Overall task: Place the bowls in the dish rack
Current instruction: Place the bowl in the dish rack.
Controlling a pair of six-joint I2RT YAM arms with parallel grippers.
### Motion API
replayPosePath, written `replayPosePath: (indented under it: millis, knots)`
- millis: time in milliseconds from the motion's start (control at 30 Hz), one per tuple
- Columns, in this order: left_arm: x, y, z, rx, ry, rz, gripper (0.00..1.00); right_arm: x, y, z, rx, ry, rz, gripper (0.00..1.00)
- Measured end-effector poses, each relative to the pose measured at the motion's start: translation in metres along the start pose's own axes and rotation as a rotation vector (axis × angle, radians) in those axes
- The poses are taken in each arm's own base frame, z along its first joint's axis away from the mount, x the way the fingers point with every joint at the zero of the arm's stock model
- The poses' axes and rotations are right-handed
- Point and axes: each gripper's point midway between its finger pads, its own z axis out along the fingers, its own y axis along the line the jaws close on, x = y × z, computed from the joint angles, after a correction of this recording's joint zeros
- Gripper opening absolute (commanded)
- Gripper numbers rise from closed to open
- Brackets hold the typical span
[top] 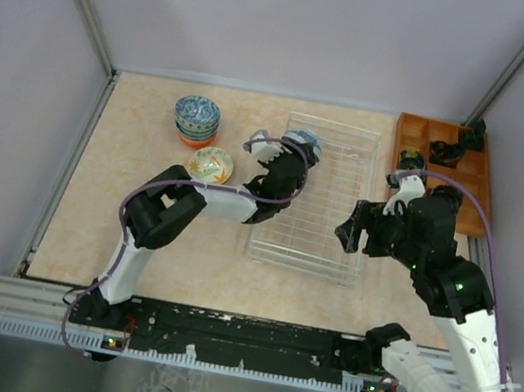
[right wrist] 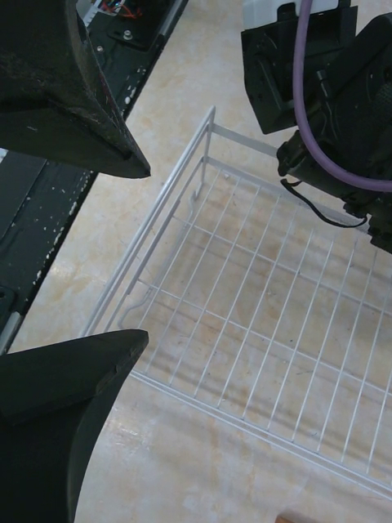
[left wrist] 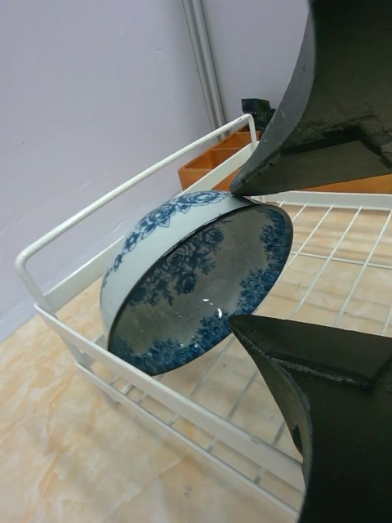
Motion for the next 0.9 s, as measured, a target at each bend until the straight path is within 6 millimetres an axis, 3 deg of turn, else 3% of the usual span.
replayPosePath:
  millis: [233, 300, 900]
  knots:
    - [-0.003, -0.008, 0.009, 0.039, 0.018, 0.083, 0.67, 0.0, 0.0, 0.001, 0.001, 0.005, 0.001, 0.76]
    - [-0.003, -0.009, 0.009, 0.045, 0.021, 0.097, 0.76, 0.0, 0.0, 0.002, 0.002, 0.005, 0.001, 0.76]
    - [-0.004, -0.016, 0.01, 0.079, 0.04, 0.182, 0.73, -0.001, 0.0, 0.003, 0.001, 0.005, 0.003, 0.77]
